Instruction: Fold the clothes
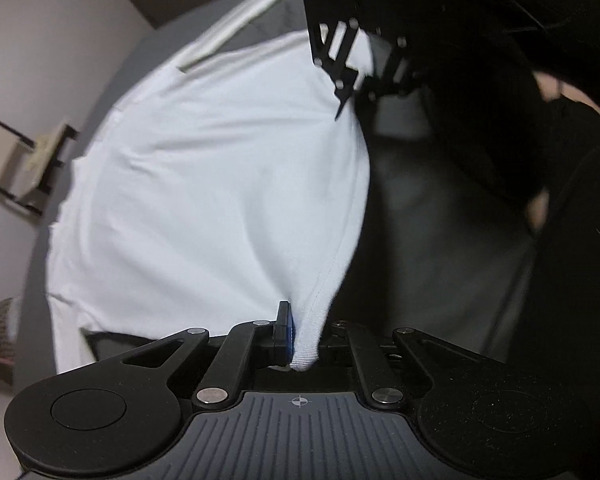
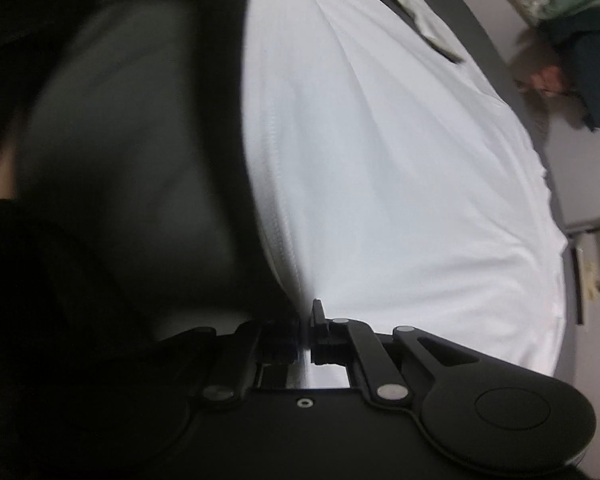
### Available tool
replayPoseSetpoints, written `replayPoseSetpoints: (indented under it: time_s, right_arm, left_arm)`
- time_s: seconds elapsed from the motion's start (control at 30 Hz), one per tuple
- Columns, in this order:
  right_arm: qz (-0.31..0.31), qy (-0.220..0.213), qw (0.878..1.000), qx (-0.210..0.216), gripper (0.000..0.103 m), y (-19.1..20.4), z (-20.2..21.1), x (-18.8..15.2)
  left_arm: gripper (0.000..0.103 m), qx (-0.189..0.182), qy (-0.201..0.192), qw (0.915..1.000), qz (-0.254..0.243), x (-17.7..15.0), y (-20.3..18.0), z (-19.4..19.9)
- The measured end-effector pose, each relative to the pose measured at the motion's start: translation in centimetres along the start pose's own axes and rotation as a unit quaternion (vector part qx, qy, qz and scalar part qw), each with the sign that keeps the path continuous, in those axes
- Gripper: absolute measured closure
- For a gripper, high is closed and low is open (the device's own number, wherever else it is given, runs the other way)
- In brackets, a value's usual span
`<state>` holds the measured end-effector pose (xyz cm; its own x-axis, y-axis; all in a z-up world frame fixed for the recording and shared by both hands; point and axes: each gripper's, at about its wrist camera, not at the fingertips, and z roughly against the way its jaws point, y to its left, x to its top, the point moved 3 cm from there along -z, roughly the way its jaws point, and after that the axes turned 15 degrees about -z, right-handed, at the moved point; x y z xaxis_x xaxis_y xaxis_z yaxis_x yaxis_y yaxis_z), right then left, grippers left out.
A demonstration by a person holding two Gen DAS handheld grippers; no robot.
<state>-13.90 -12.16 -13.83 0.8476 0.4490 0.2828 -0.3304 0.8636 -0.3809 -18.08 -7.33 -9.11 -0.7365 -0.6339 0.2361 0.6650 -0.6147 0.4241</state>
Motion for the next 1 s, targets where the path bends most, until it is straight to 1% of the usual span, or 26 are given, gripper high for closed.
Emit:
replayPoseSetpoints:
  time_s: [0.07,0.13,0.23,0.27,0.3,0.37,0.4,0.43,0.47,0.53,0.57,0.6,0.67,0.7,0.73,0.8,0.83,0.87,0.93,0.97,1.0]
  right_arm:
    - [0.001,-0.001,1.000,0.010,0.099,0.2,0.1,-0.1]
    - [-0.006,0.005,1.000,0.004,0.095,0.4,-0.7,-0.2]
    - [-0.010,0.005,1.000,0.008,0.089,1.0,-1.0,-0.2]
    - [-0.016,0.004,1.000,0.019,0.079,0.7,-0.7,-0.3]
    - [-0.033,0.006,0.999,0.043,0.057,0.3,-0.2,-0.3]
    - [-0.071,0.003,0.993,0.093,0.035,-0.7,1.2,-0.7]
    - [-0.093,0.001,0.989,0.116,0.036,-1.3,2.1,-1.0]
    - [-0.117,-0.001,0.985,0.130,0.036,-2.3,2.9,-1.4]
    - [-0.142,-0.002,0.980,0.136,0.036,-3.6,3.4,-1.9]
    - [-0.193,-0.003,0.970,0.148,0.036,-6.2,4.4,-2.8]
    - [-0.220,0.002,0.964,0.151,0.035,-7.6,4.5,-3.4]
    - [-0.253,0.019,0.956,0.144,0.035,-9.3,4.0,-4.4]
    - [-0.317,0.052,0.938,0.131,0.035,-12.6,2.9,-6.4]
    - [-0.349,0.069,0.926,0.125,0.035,-14.2,2.3,-7.4]
    - [-0.380,0.086,0.913,0.118,0.035,-15.9,1.7,-8.3]
    - [-0.440,0.118,0.884,0.103,0.035,-19.1,0.6,-10.3]
    - [-0.467,0.134,0.869,0.098,0.035,-20.6,0.1,-11.4]
    - [-0.485,0.148,0.856,0.100,0.035,-21.5,-0.4,-12.6]
    - [-0.517,0.172,0.830,0.118,0.035,-22.6,-1.1,-15.2]
    - [-0.528,0.184,0.820,0.122,0.036,-22.9,-1.5,-16.3]
    - [-0.539,0.194,0.810,0.126,0.037,-23.2,-1.8,-17.4]
  left_arm:
    - [0.097,-0.025,0.010,0.9996,0.003,-0.3,-0.1,-0.4]
    - [0.096,-0.052,0.020,0.9983,0.017,-0.5,0.0,-1.4]
    - [0.096,-0.092,0.035,0.9945,0.037,-0.9,0.1,-3.0]
    - [0.096,-0.105,0.040,0.9927,0.044,-1.0,0.1,-3.5]
    - [0.096,-0.118,0.045,0.9906,0.051,-1.1,0.2,-4.0]
    - [0.096,-0.156,0.059,0.9836,0.068,-1.4,-0.2,-4.7]
    - [0.090,-0.161,0.064,0.9820,0.074,-1.6,-0.3,-4.8]
    - [0.086,-0.165,0.069,0.9806,0.081,-1.8,-0.3,-4.9]
    - [0.085,-0.168,0.074,0.9791,0.088,-2.0,-0.4,-5.0]
    - [0.085,-0.180,0.085,0.9765,0.082,-2.4,-0.4,-4.9]
    - [0.085,-0.190,0.095,0.9738,0.081,-2.6,-0.4,-4.8]
    - [0.085,-0.201,0.102,0.9708,0.083,-2.9,-0.3,-4.7]
    - [0.085,-0.226,0.103,0.9634,0.100,-3.4,0.2,-4.0]
    - [0.084,-0.231,0.095,0.9624,0.106,-3.5,0.6,-3.5]
    - [0.084,-0.230,0.082,0.9634,0.111,-3.5,1.0,-2.7]
    - [0.084,-0.205,0.041,0.9695,0.128,-3.2,2.2,-1.1]
    - [0.084,-0.182,0.022,0.9720,0.147,-2.8,2.9,-0.8]
    - [0.084,-0.159,0.003,0.9734,0.165,-2.4,3.5,-0.5]
    - [0.084,-0.111,-0.034,0.9725,0.202,-1.6,4.9,0.2]
    - [0.084,-0.091,-0.049,0.9705,0.218,-1.1,5.5,0.0]
    - [0.084,-0.077,-0.052,0.9693,0.228,-0.7,5.9,-0.6]
